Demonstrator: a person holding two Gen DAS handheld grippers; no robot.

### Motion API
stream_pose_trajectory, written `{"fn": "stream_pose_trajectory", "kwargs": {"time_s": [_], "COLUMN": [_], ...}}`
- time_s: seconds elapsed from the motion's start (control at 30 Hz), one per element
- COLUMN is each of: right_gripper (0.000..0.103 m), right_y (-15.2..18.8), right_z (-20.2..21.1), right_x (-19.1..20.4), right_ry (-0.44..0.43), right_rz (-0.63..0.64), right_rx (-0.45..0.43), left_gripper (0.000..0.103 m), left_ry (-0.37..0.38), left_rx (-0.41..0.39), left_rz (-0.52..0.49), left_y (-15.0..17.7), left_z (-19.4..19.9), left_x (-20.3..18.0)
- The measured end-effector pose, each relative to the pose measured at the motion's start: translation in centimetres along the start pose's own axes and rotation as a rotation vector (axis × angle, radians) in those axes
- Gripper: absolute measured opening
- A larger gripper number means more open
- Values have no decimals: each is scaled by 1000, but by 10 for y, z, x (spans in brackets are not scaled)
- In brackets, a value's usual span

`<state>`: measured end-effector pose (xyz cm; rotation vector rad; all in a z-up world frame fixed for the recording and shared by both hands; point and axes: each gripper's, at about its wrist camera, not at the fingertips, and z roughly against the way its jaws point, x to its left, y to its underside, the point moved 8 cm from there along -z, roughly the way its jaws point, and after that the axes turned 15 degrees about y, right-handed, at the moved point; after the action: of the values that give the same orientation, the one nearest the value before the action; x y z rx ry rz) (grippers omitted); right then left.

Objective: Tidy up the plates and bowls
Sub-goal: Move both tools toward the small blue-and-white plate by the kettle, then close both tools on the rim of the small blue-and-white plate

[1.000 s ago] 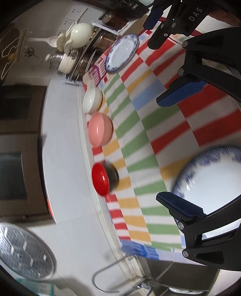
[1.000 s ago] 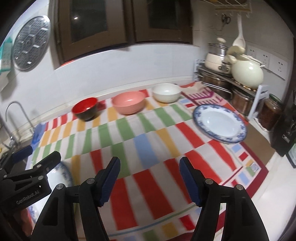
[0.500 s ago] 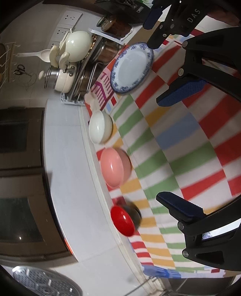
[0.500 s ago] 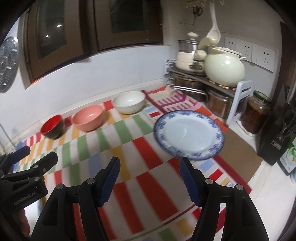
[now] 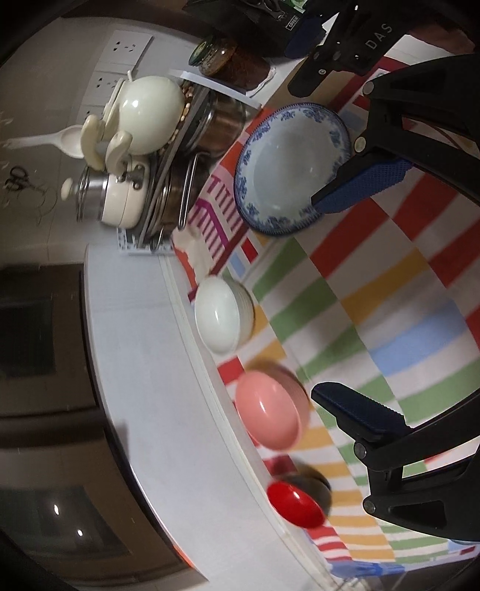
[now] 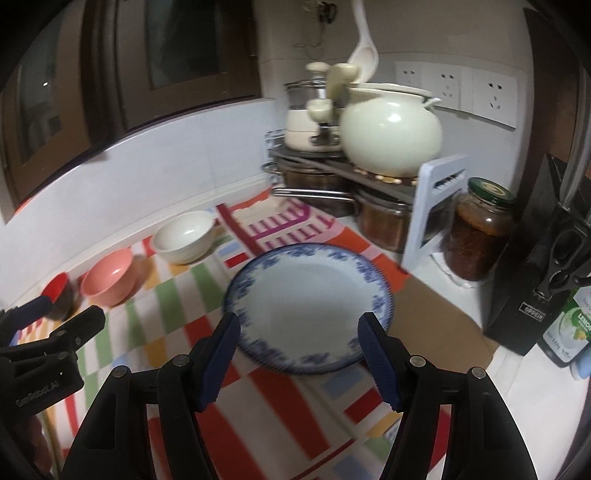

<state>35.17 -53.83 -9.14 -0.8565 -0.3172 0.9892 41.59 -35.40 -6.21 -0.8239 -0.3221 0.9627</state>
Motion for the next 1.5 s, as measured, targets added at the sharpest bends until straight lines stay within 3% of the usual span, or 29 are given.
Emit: {"fn": "stream_pose_trajectory", "kwargs": {"time_s": [0.33,0.73,1.2,1.5], "right_gripper": [67,67,61,51], "right_y": [-15,-8,7,12], "right_z": [-52,-124,-167,-179], "right_x": [-33,-46,-50,-50], "right_ry": [91,143,161,156], "right_rz": [-49,-60,-61,-65], "right_rx": [28,116,178,212], "left_gripper": [94,87,78,63], "left_ry": [43,83,110,137], "left_rx": [50,153,224,241], "left_rz": [-78,-72,-27,-9], "left_y": [-25,-21,-7,-9], "left_z": [-67,-150,-199,-212], "left_x": [-30,-36,-38,-43]}}
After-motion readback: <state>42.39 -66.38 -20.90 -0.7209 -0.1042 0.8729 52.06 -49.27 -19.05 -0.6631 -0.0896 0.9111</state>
